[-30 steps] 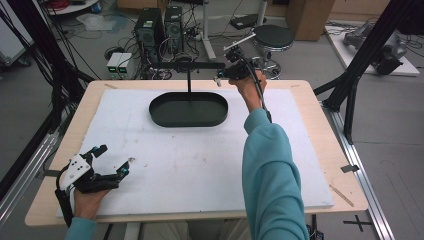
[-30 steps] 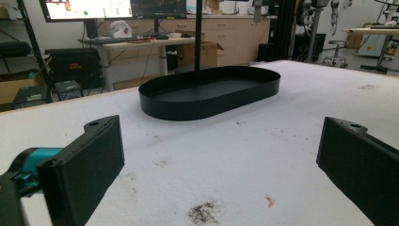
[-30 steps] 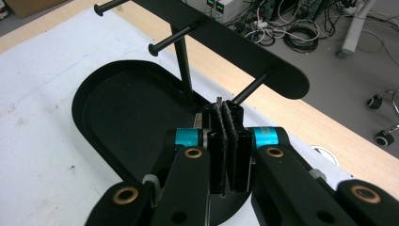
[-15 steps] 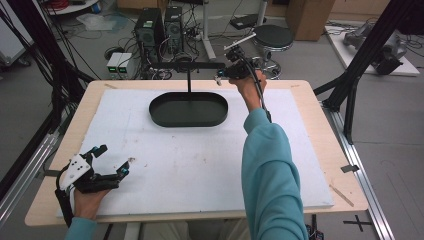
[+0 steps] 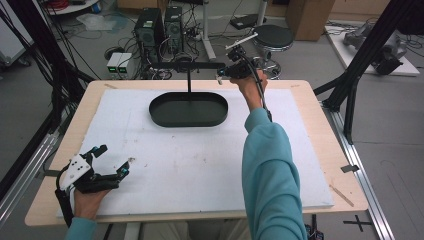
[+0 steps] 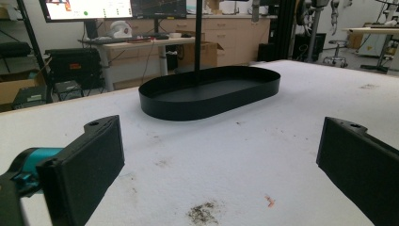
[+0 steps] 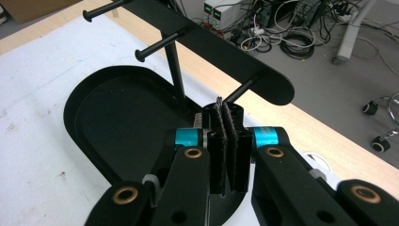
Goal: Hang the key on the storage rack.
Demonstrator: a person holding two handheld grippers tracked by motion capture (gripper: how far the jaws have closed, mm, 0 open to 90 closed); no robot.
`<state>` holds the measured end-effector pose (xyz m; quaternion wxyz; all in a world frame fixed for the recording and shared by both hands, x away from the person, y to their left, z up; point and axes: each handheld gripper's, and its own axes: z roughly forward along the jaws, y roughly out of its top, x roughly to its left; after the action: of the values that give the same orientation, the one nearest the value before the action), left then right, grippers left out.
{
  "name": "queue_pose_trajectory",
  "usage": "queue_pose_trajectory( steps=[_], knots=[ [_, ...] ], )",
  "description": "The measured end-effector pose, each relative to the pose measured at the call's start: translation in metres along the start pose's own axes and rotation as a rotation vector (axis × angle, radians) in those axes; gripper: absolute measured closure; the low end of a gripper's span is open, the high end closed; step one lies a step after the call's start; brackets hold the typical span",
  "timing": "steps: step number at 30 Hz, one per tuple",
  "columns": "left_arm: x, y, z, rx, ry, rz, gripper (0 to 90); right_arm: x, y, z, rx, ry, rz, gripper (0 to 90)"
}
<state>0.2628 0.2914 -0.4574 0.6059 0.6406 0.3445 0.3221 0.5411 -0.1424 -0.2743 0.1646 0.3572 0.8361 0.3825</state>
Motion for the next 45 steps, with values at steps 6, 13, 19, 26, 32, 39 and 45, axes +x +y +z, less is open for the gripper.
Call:
queue_pose_trajectory(
  steps=[6, 13, 19, 26, 32, 39, 45],
  knots=[
    [0.000, 0.000, 0.000, 0.000, -0.001, 0.001, 1.7, -0.004, -0.001, 0.002, -0.009, 0.004, -0.001, 88.5],
    [0.000, 0.000, 0.000, 0.000, -0.001, -0.001, 1.7, -0.009, -0.003, 0.005, -0.016, 0.003, -0.003, 87.2],
    [0.000, 0.000, 0.000, 0.001, 0.001, -0.001, 1.7, -0.015, -0.005, 0.005, -0.024, -0.020, 0.016, 89.3],
    [0.000, 0.000, 0.000, 0.005, 0.000, 0.003, 1.7, -0.016, -0.006, -0.002, -0.024, -0.015, 0.023, 83.7],
    [0.000, 0.000, 0.000, 0.000, 0.000, -0.001, 1.7, -0.010, -0.007, -0.012, -0.084, 0.032, 0.023, 32.4],
    [0.000, 0.000, 0.000, -0.003, -0.003, 0.000, 1.7, 0.001, -0.018, -0.032, -0.079, -0.006, 0.047, 0.4],
    [0.000, 0.000, -0.001, -0.005, -0.004, 0.002, 1.7, 0.008, -0.039, -0.068, -0.123, 0.041, 0.005, 0.4]
  ],
)
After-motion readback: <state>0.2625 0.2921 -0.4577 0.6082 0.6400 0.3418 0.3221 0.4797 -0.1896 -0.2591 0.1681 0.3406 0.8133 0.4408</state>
